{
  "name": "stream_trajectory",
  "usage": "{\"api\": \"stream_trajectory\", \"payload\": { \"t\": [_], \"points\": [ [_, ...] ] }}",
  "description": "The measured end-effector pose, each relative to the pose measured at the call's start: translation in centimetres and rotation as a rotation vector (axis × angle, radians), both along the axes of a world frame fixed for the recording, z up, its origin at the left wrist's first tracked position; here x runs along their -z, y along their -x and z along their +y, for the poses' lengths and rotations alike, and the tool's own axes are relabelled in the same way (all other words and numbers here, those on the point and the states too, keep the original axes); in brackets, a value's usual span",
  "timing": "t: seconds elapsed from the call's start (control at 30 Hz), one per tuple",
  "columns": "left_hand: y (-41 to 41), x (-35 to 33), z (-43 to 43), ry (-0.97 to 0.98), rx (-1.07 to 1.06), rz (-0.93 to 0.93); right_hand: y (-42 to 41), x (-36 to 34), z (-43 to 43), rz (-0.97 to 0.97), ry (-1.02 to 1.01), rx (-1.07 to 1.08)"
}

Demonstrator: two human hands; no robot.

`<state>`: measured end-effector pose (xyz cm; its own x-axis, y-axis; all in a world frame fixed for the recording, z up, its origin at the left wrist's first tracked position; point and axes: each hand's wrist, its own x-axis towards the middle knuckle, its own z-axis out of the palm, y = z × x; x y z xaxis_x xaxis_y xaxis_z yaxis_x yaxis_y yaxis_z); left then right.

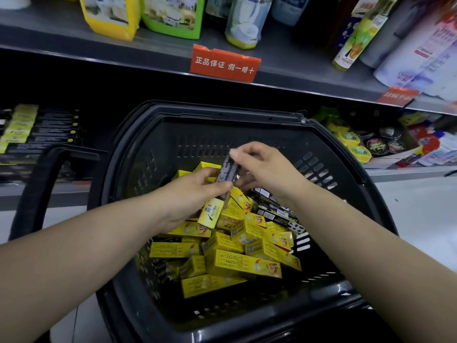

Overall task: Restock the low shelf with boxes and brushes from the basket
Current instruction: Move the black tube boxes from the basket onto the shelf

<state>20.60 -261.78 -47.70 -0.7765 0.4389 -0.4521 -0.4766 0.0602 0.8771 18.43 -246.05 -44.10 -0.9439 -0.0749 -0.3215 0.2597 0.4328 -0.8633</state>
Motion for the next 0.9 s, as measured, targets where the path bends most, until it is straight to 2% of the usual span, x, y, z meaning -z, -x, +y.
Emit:
{"api": "stream_trajectory", "payload": {
  "t": [0.07, 0.1, 0.13, 0.17, 0.23, 0.27, 0.33, 0.5, 0.57, 0.6, 0.63, 0.7, 0.77, 0.83, 0.9],
  "points": [
    [0.4, 0.1, -0.1, -0.054, -0.071, -0.087, 1.0, 0.3, 1.1, -0.064, 0.013, 0.004],
    [0.5, 0.1, -0.3, -0.062, -0.092, -0.12, 1.5, 0.7, 2.1, -0.092, -0.051, 0.011],
    [0.7, 0.1, -0.4, -0.057, -0.107, -0.138, 1.8, 1.3, 3.5, -0.108, -0.208, -0.007],
    [0.9, 0.1, -0.5, -0.046, -0.12, -0.144, 2.0, 2.2, 5.2, -0.114, -0.472, -0.086],
    [1.1, 0.1, -0.6, -0.02, -0.147, -0.145, 1.5, 4.6, 8.7, -0.213, -1.012, -0.354],
    [1.1, 0.2, -0.7, -0.008, -0.151, -0.148, 0.9, 5.7, 10.0, -0.296, -1.162, -0.471],
    [1.1, 0.2, -0.7, 0.009, -0.141, -0.159, -0.1, 7.5, 11.7, -0.417, -1.224, -0.526],
    [1.2, 0.1, -0.7, 0.031, -0.112, -0.177, 0.1, 8.5, 11.2, -0.381, -1.349, -0.558],
    [1.3, 0.2, -0.7, 0.008, -0.125, -0.202, 0.6, 6.9, 10.7, -0.415, -1.274, -0.569],
    [1.4, 0.2, -0.8, -0.007, -0.134, -0.214, 0.8, 5.7, 10.4, -0.436, -1.154, -0.515],
    [1.4, 0.2, -0.8, -0.024, -0.145, -0.224, 1.0, 4.4, 9.9, -0.469, -0.958, -0.421],
    [1.5, 0.1, -0.8, -0.057, -0.156, -0.239, 0.7, 2.1, 8.2, -0.529, -0.444, -0.24],
    [1.4, 0.0, -0.7, -0.094, -0.147, -0.253, 0.2, 0.8, 6.2, -0.526, -0.061, -0.203],
    [1.4, -0.2, -0.6, -0.131, -0.134, -0.255, -0.2, 0.3, 4.2, -0.504, 0.076, -0.255],
    [1.3, -0.3, -0.5, -0.142, -0.144, -0.236, -0.5, 0.3, 2.6, -0.479, 0.112, -0.283]
  ]
}}
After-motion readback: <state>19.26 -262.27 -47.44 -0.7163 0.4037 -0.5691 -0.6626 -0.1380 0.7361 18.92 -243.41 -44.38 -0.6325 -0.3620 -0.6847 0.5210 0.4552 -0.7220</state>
